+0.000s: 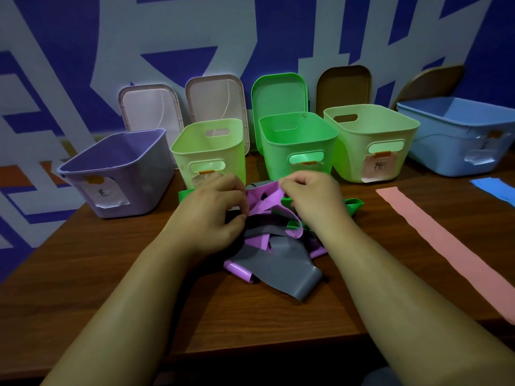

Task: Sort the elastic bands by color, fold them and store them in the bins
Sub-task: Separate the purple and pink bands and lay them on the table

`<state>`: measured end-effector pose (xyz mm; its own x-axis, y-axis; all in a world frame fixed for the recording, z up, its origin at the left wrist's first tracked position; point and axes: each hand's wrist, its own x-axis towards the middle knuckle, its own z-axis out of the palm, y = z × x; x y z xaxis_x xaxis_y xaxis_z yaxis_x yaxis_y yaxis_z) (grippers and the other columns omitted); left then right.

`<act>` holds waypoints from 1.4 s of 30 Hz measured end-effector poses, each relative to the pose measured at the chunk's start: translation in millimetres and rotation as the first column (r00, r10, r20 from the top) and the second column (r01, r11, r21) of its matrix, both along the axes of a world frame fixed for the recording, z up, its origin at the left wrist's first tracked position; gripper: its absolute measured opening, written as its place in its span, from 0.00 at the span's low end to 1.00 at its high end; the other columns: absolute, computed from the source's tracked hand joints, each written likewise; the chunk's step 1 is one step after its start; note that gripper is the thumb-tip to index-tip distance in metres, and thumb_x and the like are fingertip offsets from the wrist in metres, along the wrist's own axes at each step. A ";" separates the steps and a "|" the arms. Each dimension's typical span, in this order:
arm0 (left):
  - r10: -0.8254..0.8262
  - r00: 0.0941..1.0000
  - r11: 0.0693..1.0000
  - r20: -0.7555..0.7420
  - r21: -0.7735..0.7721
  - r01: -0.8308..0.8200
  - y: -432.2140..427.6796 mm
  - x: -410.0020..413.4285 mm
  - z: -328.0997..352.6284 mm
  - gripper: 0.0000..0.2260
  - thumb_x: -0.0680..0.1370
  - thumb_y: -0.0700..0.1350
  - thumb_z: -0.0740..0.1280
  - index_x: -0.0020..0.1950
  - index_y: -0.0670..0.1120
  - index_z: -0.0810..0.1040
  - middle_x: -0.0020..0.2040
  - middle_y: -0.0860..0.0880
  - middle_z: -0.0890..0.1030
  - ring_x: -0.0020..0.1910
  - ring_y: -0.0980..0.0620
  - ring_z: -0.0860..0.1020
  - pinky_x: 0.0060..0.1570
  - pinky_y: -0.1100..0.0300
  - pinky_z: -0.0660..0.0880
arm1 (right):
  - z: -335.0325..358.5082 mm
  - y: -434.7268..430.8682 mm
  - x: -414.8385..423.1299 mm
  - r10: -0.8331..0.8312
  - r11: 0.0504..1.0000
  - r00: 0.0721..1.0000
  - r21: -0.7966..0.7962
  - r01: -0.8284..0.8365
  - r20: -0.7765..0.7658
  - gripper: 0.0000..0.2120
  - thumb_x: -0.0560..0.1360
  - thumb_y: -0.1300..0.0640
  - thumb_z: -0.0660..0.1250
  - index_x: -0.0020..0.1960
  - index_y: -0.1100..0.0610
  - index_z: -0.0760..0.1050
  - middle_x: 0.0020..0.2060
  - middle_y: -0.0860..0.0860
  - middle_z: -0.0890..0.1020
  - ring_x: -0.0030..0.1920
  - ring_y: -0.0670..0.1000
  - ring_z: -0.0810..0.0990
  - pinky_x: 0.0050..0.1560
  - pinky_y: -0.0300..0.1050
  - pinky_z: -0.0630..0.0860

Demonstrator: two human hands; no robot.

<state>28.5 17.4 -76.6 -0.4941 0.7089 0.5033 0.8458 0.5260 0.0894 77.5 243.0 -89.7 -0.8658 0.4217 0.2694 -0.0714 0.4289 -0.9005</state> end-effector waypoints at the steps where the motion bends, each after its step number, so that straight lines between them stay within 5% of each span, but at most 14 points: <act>1: 0.028 1.000 1.000 -0.004 0.004 -0.028 -1.1 0.1 1.7 0.04 0.75 0.50 0.69 0.45 0.53 0.82 0.53 0.56 0.76 0.54 0.52 0.73 0.51 0.48 0.76 | 0.2 1.5 -0.1 -0.031 0.999 0.999 -0.018 0.030 -0.032 0.09 0.80 0.51 0.71 0.43 0.50 0.87 0.37 0.43 0.86 0.38 0.48 0.85 0.43 0.49 0.83; 6: 0.168 0.984 0.985 -0.062 0.047 -0.166 -6.2 0.6 6.9 0.09 0.72 0.53 0.64 0.42 0.49 0.79 0.49 0.52 0.76 0.49 0.49 0.72 0.45 0.49 0.75 | 2.7 8.3 0.6 -0.220 0.972 0.956 -0.128 0.198 -0.196 0.09 0.83 0.54 0.68 0.46 0.49 0.84 0.35 0.48 0.83 0.35 0.51 0.81 0.36 0.50 0.78; 11: 0.416 0.903 0.909 -0.109 0.090 -0.408 -17.2 -8.4 6.9 0.10 0.70 0.52 0.62 0.40 0.46 0.77 0.42 0.49 0.74 0.44 0.43 0.73 0.39 0.50 0.74 | 6.8 15.9 -1.9 -0.388 0.919 0.880 -0.185 0.348 -0.274 0.09 0.83 0.53 0.63 0.46 0.48 0.79 0.43 0.49 0.83 0.43 0.57 0.84 0.44 0.60 0.84; 16: 0.675 0.727 0.732 0.126 0.015 -0.681 -36.7 -22.8 2.8 0.19 0.72 0.59 0.57 0.42 0.47 0.80 0.42 0.47 0.73 0.45 0.43 0.73 0.40 0.51 0.72 | 8.3 27.7 -0.5 -0.452 0.885 0.858 -0.244 0.396 -0.246 0.09 0.86 0.54 0.61 0.49 0.44 0.75 0.50 0.51 0.82 0.46 0.55 0.85 0.43 0.53 0.84; 22: 0.651 0.722 0.751 0.233 -0.064 -0.657 -32.9 -21.6 -3.0 0.18 0.70 0.62 0.59 0.41 0.47 0.73 0.44 0.47 0.71 0.48 0.40 0.74 0.44 0.47 0.75 | -1.4 10.7 -3.4 -0.285 0.958 0.943 -0.089 0.273 -0.173 0.10 0.84 0.55 0.63 0.47 0.52 0.80 0.44 0.50 0.82 0.42 0.48 0.80 0.30 0.30 0.70; 25: 0.585 0.789 0.799 0.187 0.034 -0.600 -21.2 -15.5 -3.5 0.13 0.74 0.56 0.64 0.46 0.47 0.78 0.50 0.46 0.75 0.53 0.40 0.73 0.50 0.46 0.76 | 0.6 8.3 -2.1 -0.195 0.981 0.962 -0.055 0.188 -0.191 0.09 0.83 0.54 0.65 0.46 0.52 0.81 0.42 0.49 0.83 0.41 0.49 0.80 0.34 0.37 0.73; 28: 0.340 0.924 0.913 0.175 0.176 -0.369 -5.9 -4.4 0.4 0.14 0.71 0.46 0.60 0.52 0.49 0.82 0.52 0.49 0.78 0.56 0.45 0.75 0.56 0.49 0.74 | 0.9 1.4 -1.0 -0.124 0.992 0.971 0.003 0.127 -0.203 0.09 0.83 0.52 0.66 0.44 0.48 0.81 0.41 0.45 0.83 0.41 0.45 0.79 0.37 0.43 0.73; 31: 0.175 0.952 0.976 0.250 0.086 -0.201 9.7 7.6 2.7 0.16 0.74 0.48 0.61 0.59 0.52 0.81 0.54 0.54 0.79 0.56 0.51 0.76 0.56 0.52 0.74 | 0.8 -1.7 -0.8 -0.051 0.998 0.971 0.027 0.059 -0.236 0.10 0.82 0.53 0.67 0.43 0.47 0.82 0.40 0.43 0.83 0.41 0.42 0.79 0.39 0.39 0.71; 37: 0.278 0.904 0.961 0.326 -0.089 -0.263 8.9 -0.3 -2.1 0.15 0.79 0.47 0.68 0.64 0.59 0.81 0.57 0.56 0.83 0.51 0.56 0.80 0.56 0.55 0.79 | -1.2 1.6 -3.9 -0.058 0.998 0.964 -0.047 0.047 -0.258 0.07 0.81 0.52 0.68 0.46 0.49 0.82 0.41 0.45 0.83 0.43 0.47 0.80 0.41 0.43 0.73; 42: 0.247 0.892 0.934 0.378 0.154 -0.324 6.6 0.7 2.4 0.11 0.80 0.44 0.72 0.57 0.57 0.87 0.51 0.59 0.85 0.49 0.61 0.82 0.53 0.59 0.80 | -1.8 0.4 3.2 -0.038 0.997 0.975 -0.068 0.024 -0.218 0.14 0.81 0.48 0.67 0.42 0.55 0.81 0.33 0.47 0.80 0.36 0.51 0.77 0.39 0.49 0.74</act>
<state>29.3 24.0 -74.2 -0.8288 0.4094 0.3814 0.5562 0.6767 0.4824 80.7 243.4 -91.4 -0.7750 0.4701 0.4223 -0.2576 0.3752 -0.8904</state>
